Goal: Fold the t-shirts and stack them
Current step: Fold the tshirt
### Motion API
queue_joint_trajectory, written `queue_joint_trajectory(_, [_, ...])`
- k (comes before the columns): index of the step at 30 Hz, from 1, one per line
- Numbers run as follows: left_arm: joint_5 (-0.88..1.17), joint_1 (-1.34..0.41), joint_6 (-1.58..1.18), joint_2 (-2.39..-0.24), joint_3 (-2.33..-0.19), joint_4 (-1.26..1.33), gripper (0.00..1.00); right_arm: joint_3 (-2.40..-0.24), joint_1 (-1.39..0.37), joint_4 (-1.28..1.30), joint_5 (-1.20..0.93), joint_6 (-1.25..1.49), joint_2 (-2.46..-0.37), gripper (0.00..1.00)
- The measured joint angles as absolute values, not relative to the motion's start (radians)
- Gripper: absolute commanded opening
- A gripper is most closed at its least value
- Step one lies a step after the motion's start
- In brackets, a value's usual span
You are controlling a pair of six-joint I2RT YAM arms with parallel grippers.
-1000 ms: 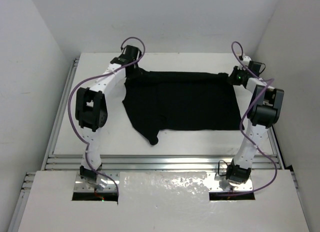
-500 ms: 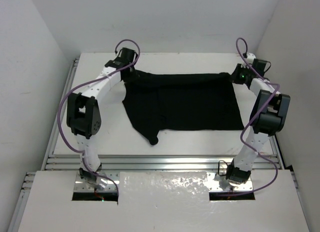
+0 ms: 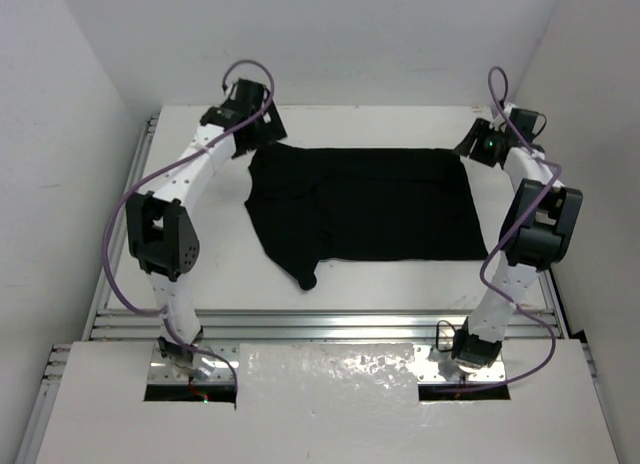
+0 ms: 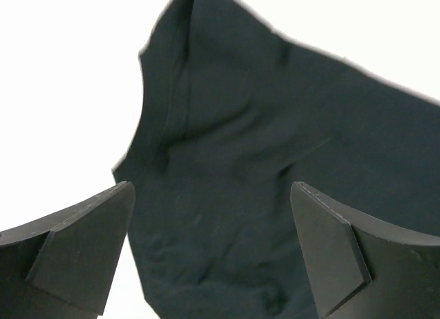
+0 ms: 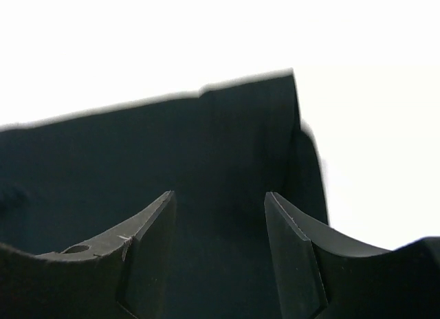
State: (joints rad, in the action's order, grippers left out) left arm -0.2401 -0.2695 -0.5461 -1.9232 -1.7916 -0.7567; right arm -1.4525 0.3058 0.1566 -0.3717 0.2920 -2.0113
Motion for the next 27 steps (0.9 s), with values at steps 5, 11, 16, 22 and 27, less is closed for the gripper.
queue_joint_trajectory(5, [-0.272,-0.221,-0.523,-2.015,-2.044,-0.738,0.96,-1.665,0.306,0.199,-0.337,0.341,-2.119,0.57])
queue_joint_trajectory(11, [-0.183,-0.147,-0.492,-2.306,-2.278,-0.727,0.89,-1.792,0.306,0.299,-0.295,0.368,-2.273,0.56])
queue_joint_trajectory(16, [-0.086,-0.121,-0.471,-2.437,-2.217,-0.727,0.81,-1.852,0.307,0.351,-0.305,0.371,-2.380,0.51])
queue_joint_trajectory(22, [-0.036,-0.119,-0.468,-2.468,-2.213,-0.706,0.62,-1.972,0.306,0.371,-0.342,0.375,-2.470,0.44])
queue_joint_trajectory(27, [-0.021,-0.118,-0.467,-2.469,-2.216,-0.675,0.30,-1.996,0.306,0.360,-0.348,0.387,-2.493,0.36])
